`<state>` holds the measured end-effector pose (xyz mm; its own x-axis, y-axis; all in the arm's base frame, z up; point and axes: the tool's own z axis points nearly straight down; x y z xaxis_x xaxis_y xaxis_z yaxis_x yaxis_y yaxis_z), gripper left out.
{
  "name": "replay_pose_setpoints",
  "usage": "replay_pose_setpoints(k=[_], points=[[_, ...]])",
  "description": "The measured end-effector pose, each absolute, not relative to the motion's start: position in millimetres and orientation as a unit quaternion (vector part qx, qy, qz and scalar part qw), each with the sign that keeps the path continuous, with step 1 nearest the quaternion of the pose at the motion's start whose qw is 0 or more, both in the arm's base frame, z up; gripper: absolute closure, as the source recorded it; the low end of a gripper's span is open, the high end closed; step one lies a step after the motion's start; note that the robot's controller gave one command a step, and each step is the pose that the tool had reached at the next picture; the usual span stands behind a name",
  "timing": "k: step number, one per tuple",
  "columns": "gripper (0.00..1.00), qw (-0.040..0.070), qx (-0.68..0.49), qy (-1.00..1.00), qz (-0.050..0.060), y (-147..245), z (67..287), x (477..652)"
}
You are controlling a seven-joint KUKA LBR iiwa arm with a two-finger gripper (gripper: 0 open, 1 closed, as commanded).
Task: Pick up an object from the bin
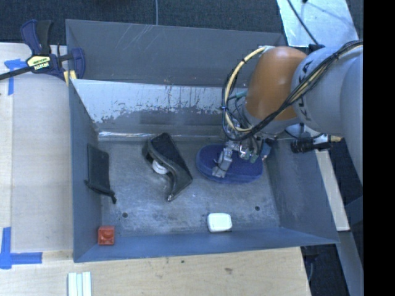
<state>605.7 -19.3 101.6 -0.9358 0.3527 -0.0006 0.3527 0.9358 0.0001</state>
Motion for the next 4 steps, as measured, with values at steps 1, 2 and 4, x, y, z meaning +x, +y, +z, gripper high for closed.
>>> replay_pose_setpoints(k=[1,2,4], points=[[0.0,0.004,0.254,0.967,0.0,-26.7,126.1,602.7],[0.0,-0.002,0.319,0.948,0.0,-5.7,69.1,614.3],[1.0,0.0,0.316,0.949,0.001,-5.1,73.8,616.9]])
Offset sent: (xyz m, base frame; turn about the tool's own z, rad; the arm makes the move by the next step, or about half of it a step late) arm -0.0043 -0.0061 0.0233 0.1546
